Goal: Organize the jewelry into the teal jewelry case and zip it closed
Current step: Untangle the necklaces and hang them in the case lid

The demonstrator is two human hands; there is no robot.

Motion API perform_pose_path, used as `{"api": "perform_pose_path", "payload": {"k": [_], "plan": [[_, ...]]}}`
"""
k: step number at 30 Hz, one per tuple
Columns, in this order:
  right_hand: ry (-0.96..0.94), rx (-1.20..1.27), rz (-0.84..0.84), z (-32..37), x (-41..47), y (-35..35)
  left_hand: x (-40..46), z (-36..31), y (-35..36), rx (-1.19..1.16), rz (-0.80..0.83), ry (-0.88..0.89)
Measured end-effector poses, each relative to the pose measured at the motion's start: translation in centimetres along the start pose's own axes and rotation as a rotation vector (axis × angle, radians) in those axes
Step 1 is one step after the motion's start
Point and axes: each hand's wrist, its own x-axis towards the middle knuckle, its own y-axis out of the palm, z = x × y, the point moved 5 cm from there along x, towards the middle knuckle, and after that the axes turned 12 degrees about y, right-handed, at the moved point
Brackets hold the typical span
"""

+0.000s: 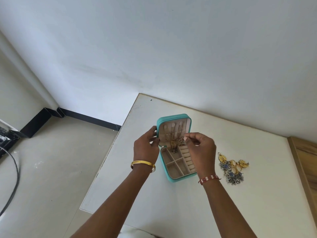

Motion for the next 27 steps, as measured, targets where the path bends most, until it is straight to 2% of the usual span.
{"api": "perform_pose_path", "payload": {"k": [5,11,15,27], "plan": [[-0.176,-0.32,0.052,0.8,-1.8,3.1,0.0,0.0,0.0,-0.003,-0.004,0.0],[-0.368,-0.523,-0.077,2.9,-1.5,4.5,-0.1,0.3,0.0,-0.001,-0.013,0.015],[-0.409,-0.55,-0.119,2.7,-1.2,5.1,0.1,0.4,0.0,-0.001,-0.023,0.018],[-0.468,-0.56,-0.085,1.9,-1.6,6.0,0.3,0.4,0.0,-0.003,-0.008,0.004]]}}
